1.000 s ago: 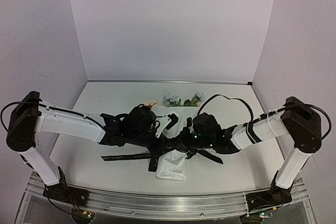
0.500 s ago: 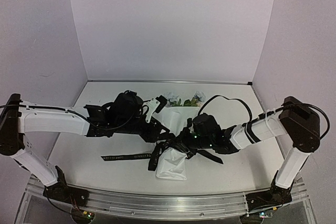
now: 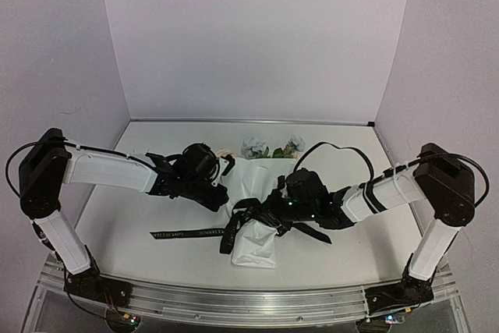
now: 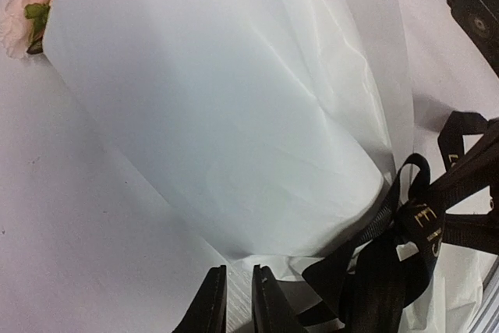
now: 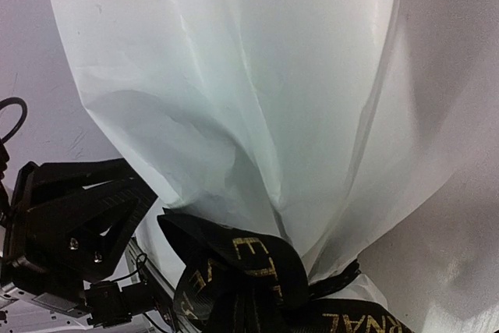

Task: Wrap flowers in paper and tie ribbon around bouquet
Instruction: Cross the half-tied ribbon over the folded bouquet.

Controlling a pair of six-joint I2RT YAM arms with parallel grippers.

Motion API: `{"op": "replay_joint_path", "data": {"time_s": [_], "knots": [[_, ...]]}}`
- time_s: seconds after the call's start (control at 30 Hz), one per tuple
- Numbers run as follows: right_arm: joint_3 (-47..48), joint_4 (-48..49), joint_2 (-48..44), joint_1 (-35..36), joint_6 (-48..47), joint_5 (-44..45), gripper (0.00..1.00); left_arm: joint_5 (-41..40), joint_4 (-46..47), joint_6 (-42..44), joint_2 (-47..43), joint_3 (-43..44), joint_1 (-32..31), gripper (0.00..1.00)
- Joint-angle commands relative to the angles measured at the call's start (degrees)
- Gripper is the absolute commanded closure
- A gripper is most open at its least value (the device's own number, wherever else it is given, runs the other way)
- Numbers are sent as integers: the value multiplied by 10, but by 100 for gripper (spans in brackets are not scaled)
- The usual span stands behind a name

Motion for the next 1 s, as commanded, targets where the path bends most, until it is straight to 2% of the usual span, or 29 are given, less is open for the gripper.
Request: {"op": "replay_joint_path", "data": {"time_s": [0.0, 0.13, 0.57, 0.77, 0.97], "knots": [[15, 14, -2, -3, -3, -2, 100, 45, 0, -4, 4, 25, -8, 89], [22, 14, -1, -3, -3, -11, 100, 58, 0, 0, 5, 29, -22, 88], [19, -21, -39, -3, -36, -30, 100, 45, 32, -21, -28, 19, -25, 74], [7, -27, -47, -2, -38, -25, 100, 64, 31, 11, -26, 34, -25, 68], [-2, -43, -61, 1, -48, -21, 100, 91, 3, 43, 16, 71, -25, 68]]}}
